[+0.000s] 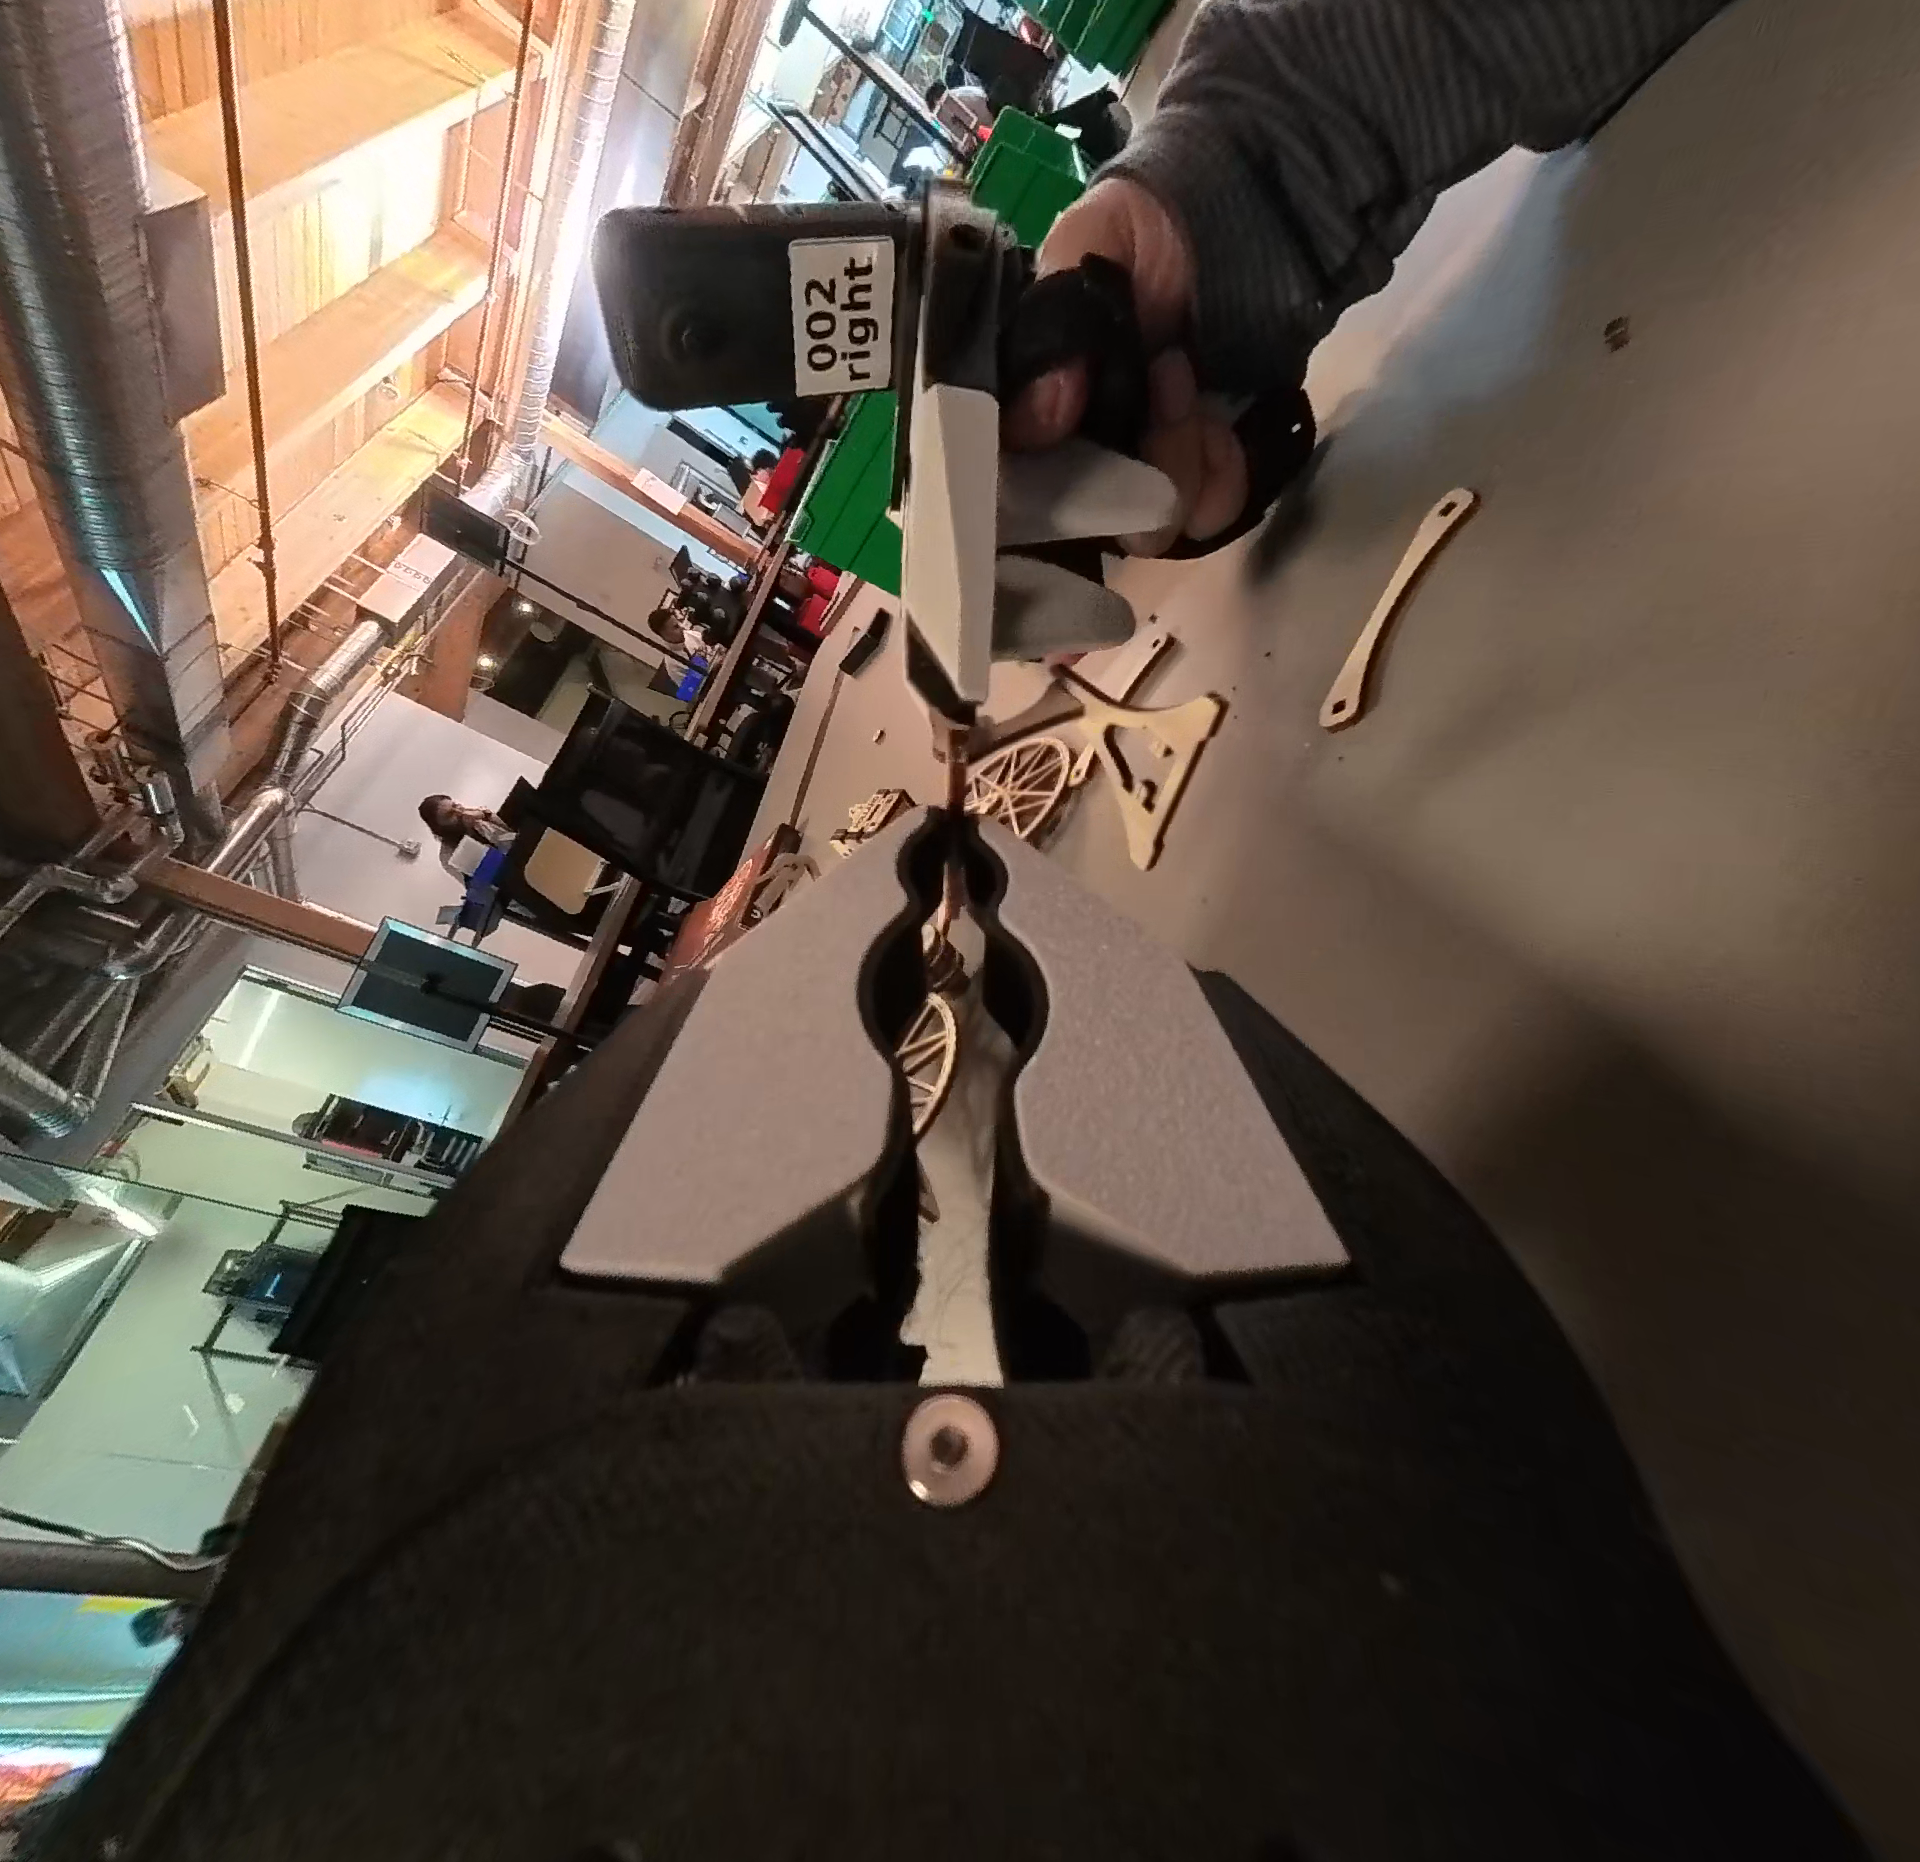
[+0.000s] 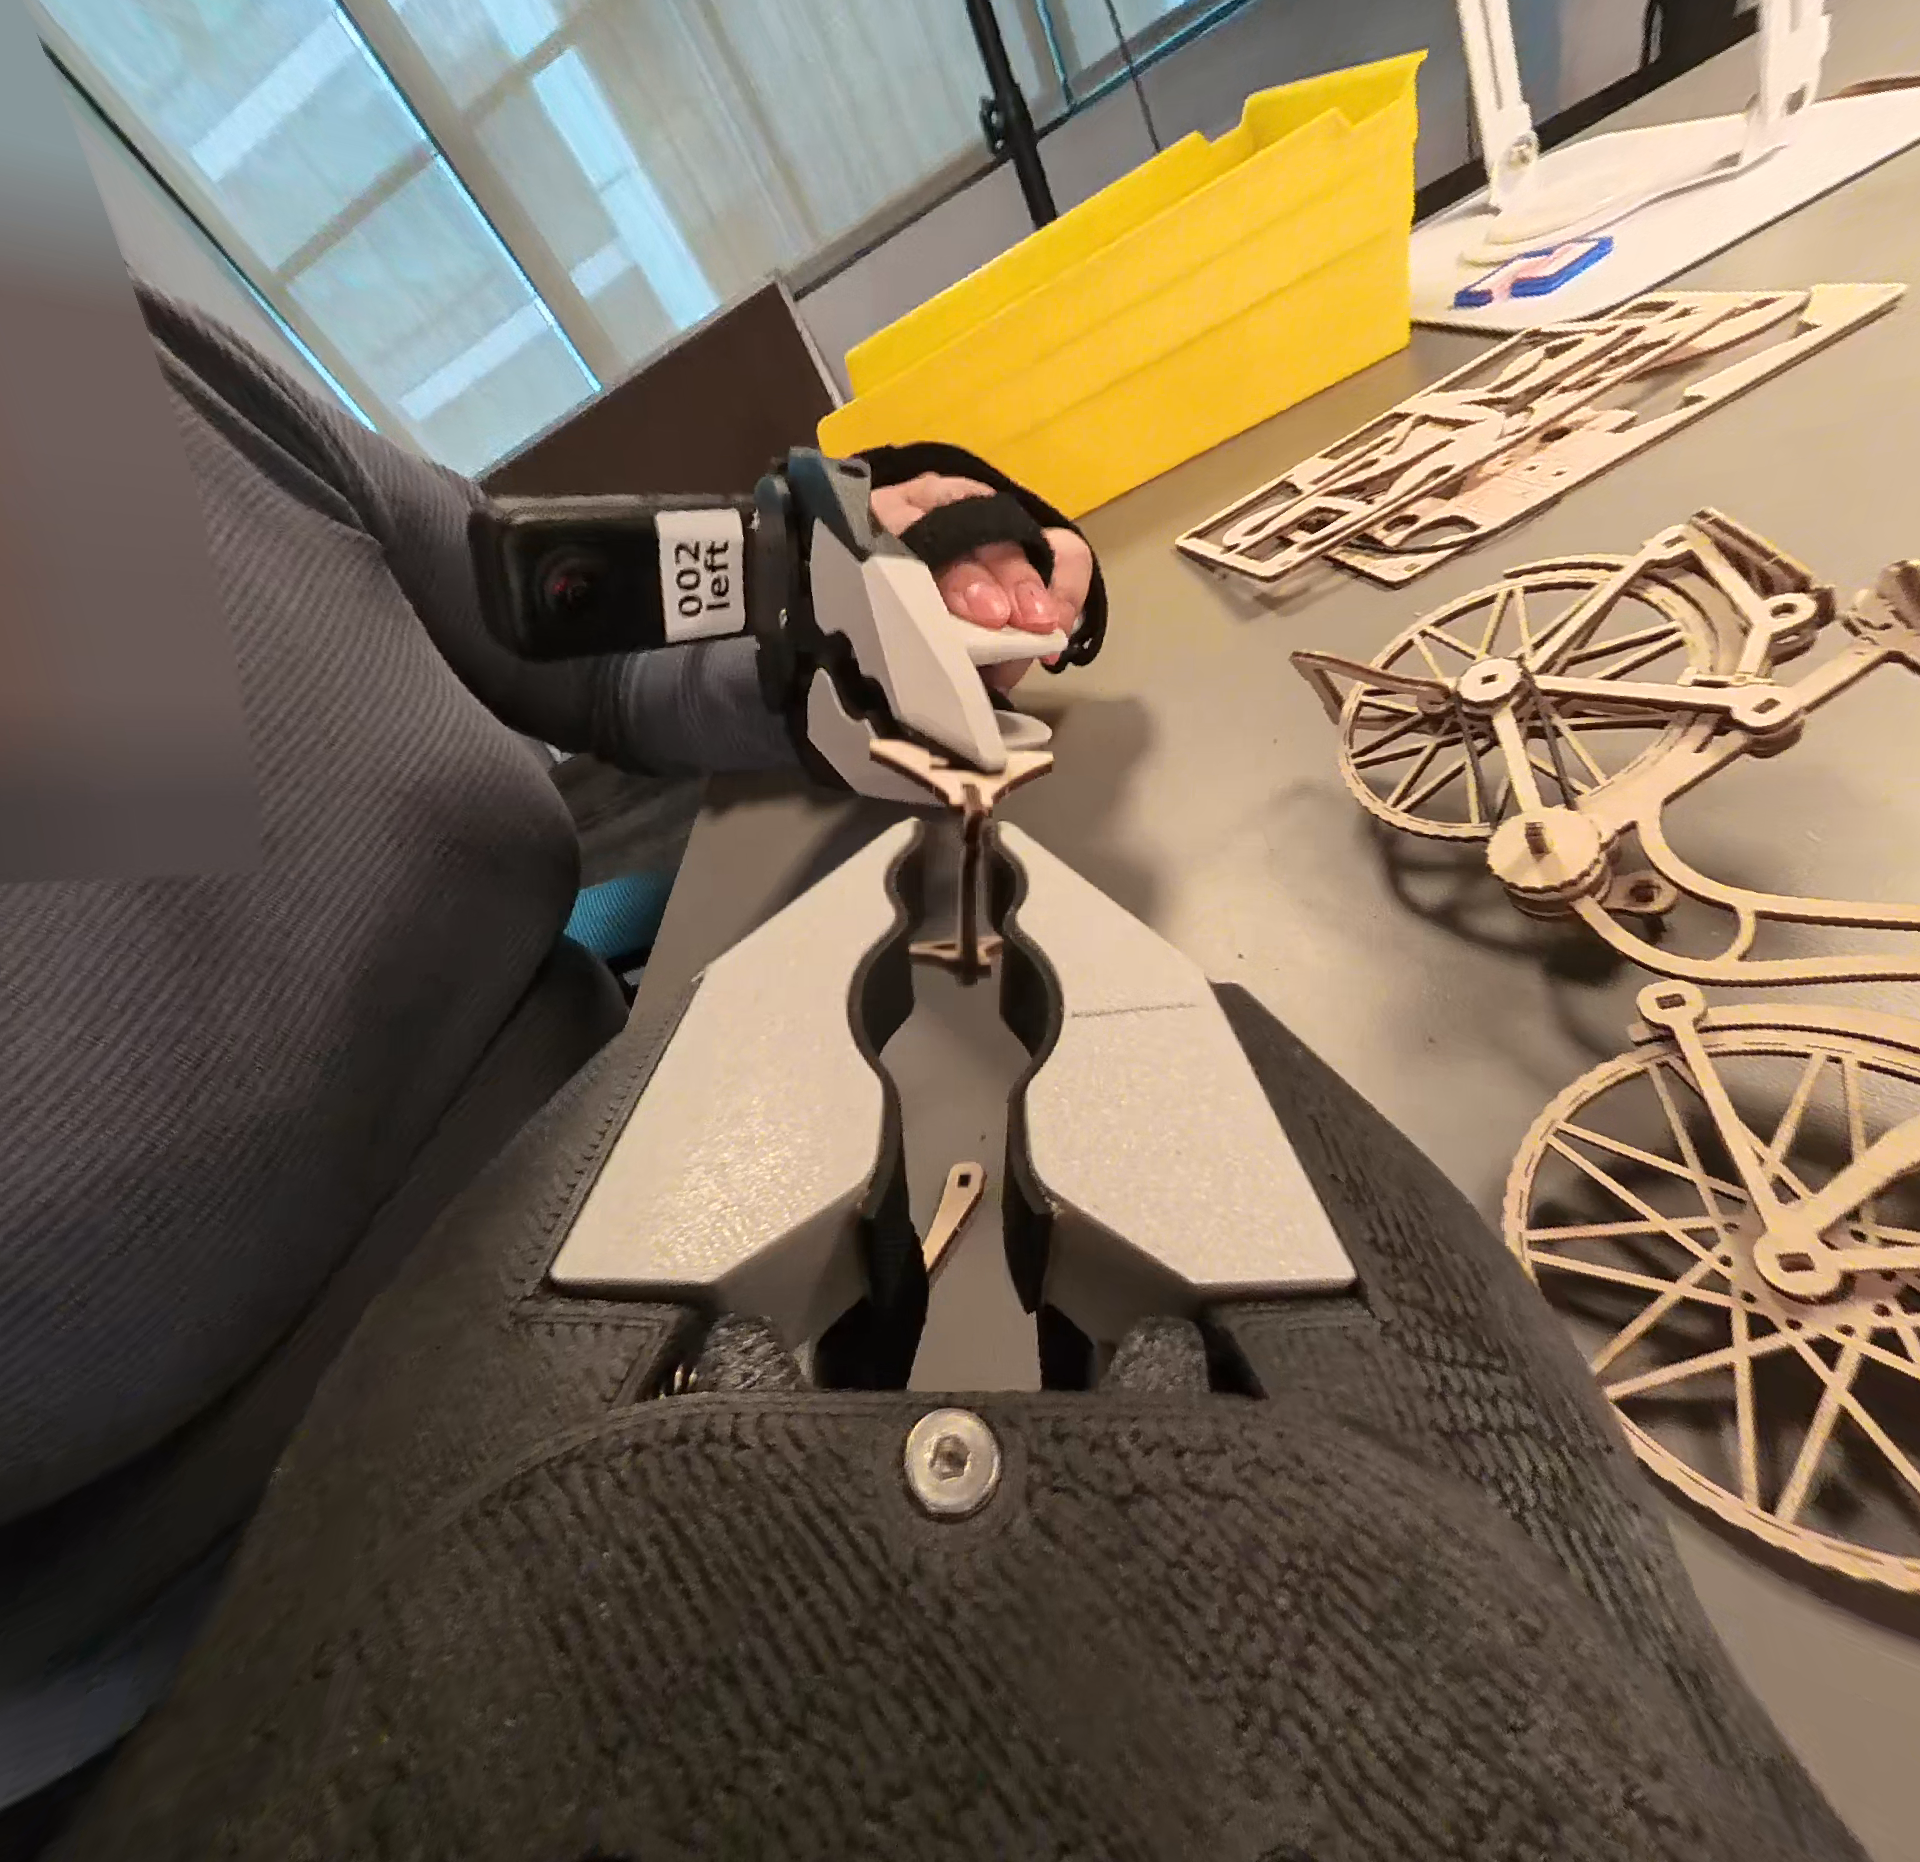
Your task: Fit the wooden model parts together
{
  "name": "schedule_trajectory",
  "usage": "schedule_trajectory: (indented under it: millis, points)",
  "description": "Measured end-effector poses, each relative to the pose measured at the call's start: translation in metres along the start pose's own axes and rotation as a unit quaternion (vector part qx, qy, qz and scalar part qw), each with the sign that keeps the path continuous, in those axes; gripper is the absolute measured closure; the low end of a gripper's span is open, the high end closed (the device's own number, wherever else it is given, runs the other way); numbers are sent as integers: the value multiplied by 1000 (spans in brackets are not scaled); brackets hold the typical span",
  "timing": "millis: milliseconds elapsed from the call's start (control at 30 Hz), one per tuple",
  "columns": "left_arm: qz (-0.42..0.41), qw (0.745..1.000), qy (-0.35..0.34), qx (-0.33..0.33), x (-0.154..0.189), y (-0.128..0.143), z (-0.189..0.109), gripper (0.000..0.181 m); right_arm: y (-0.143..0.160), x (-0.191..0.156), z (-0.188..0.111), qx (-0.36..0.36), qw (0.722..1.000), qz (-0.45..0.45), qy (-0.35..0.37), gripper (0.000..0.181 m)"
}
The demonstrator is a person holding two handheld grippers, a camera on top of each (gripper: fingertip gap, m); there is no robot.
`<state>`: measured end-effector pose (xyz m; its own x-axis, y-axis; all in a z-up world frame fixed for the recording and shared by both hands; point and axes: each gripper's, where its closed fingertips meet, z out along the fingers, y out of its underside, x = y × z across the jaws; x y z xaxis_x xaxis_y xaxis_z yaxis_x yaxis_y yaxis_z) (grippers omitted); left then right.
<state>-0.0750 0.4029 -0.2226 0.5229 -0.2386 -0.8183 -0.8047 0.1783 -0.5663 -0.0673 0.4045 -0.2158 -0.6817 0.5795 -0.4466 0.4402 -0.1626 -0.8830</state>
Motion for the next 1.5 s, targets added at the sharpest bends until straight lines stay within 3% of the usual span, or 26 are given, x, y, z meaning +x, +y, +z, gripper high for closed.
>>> schedule_trajectory:
  millis: [300,400,600,1000,1067,1500]
  points:
    - [2,1000,2,4,3,-2,0,179,1,-2,0,0,1000,5,-8,181]
    - [3,999,-25,20,-4,-8,-2,169,-1,-5,-1,7,1000,5,-18,181]
    - [24,999,-9,27,5,-13,-3,179,3,-6,0,-1,1000,-6,-17,181]
    - [49,999,-10,8,8,-5,0,179,7,-5,2,-8,1000,-19,-14,181]
    - [50,998,-23,-9,4,-1,1,172,6,-5,2,-7,1000,-18,-17,181]
    - [79,996,-27,15,7,-10,-3,179,5,-9,3,-2,999,-9,-38,181]
